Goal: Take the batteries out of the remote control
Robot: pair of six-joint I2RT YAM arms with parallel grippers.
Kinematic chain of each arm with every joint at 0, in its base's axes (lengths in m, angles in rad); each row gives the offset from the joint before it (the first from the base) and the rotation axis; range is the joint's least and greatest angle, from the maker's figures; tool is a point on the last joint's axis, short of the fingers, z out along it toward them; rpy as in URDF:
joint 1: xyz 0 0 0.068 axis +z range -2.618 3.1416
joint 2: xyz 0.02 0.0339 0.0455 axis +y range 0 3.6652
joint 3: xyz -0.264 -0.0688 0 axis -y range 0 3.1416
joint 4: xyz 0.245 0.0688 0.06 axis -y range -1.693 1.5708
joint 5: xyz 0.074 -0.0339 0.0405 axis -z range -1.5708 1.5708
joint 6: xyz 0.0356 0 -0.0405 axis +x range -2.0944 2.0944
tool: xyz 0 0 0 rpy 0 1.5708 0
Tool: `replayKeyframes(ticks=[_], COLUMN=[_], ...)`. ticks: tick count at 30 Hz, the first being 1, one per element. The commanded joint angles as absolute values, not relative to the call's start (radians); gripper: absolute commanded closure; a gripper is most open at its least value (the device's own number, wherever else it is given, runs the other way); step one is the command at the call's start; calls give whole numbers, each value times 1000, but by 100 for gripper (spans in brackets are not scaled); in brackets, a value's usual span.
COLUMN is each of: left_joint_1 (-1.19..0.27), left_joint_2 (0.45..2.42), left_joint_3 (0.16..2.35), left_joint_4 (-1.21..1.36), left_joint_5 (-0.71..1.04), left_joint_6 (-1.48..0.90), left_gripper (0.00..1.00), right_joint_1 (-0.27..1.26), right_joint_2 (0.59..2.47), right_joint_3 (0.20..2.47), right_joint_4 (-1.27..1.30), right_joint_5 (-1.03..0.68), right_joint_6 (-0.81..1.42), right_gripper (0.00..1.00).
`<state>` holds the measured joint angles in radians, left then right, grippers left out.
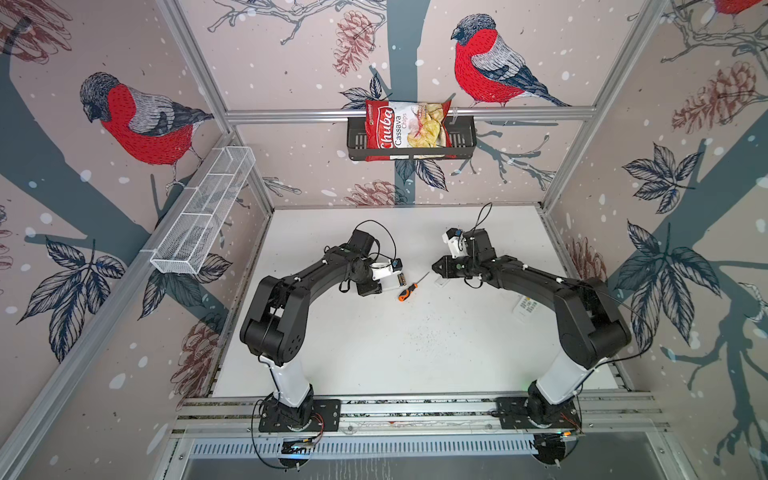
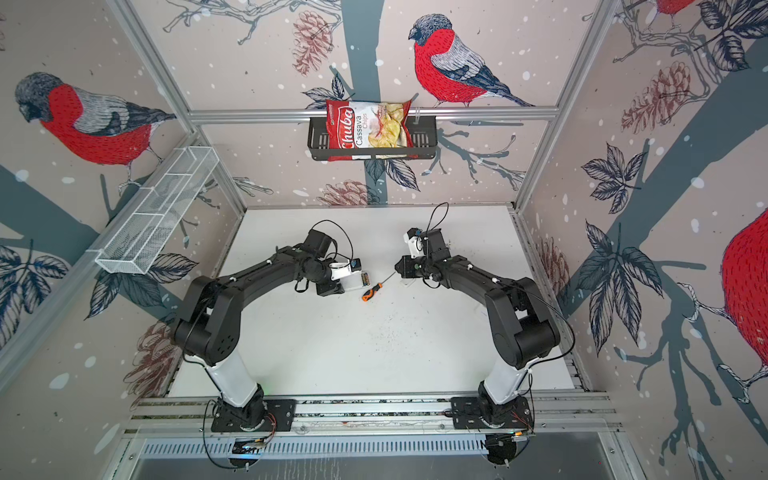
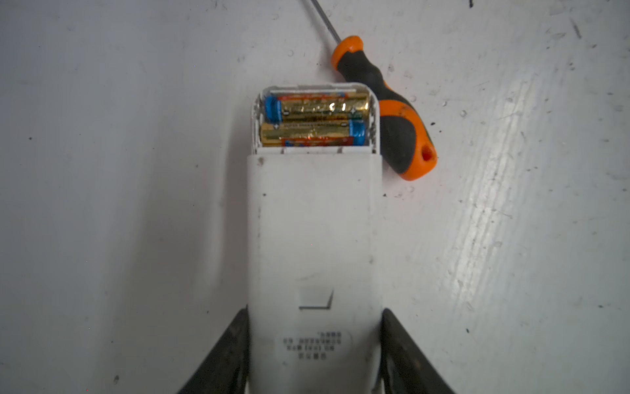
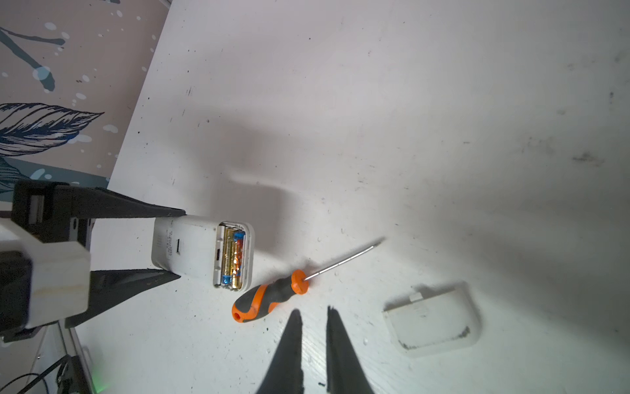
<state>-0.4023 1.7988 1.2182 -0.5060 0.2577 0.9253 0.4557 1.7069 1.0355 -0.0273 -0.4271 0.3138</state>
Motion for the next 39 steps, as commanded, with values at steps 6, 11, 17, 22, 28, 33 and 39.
replayKeyframes(ticks=[6,11,17,22,28,33,39], left_joint_1=[-402,-402,-412,-416,-417,-419,-429], left_joint_2=[1937,2013,2046,2048,2018,1948,1776], left_joint_3=[1357,1411,1430,1427,1400,1347,1232], left_joint_4=[-578,-610,-620,-623,-617,-597,-540], left_joint_5=[311,321,333,335,321,305,299], left_joint_6=[976,982,998,999,1005,1000,982], left_gripper=[74,73,68,41,19,3,3], right_joint_1=[453,446,442,436,431,425,418], right_joint_2=[1702,1696,1689,1690,1681,1661,1618], right_joint_3=[1035,1034,1034,1031,1022,1007,993], right_joint_4=[13,14,20,22,23,22,5], right_joint_5=[-388,-385,-383,-381,-371,-355,-302], right_joint_6=[337,341,345,350,354,360,372], right_gripper=[86,86,86,81,70,64,57])
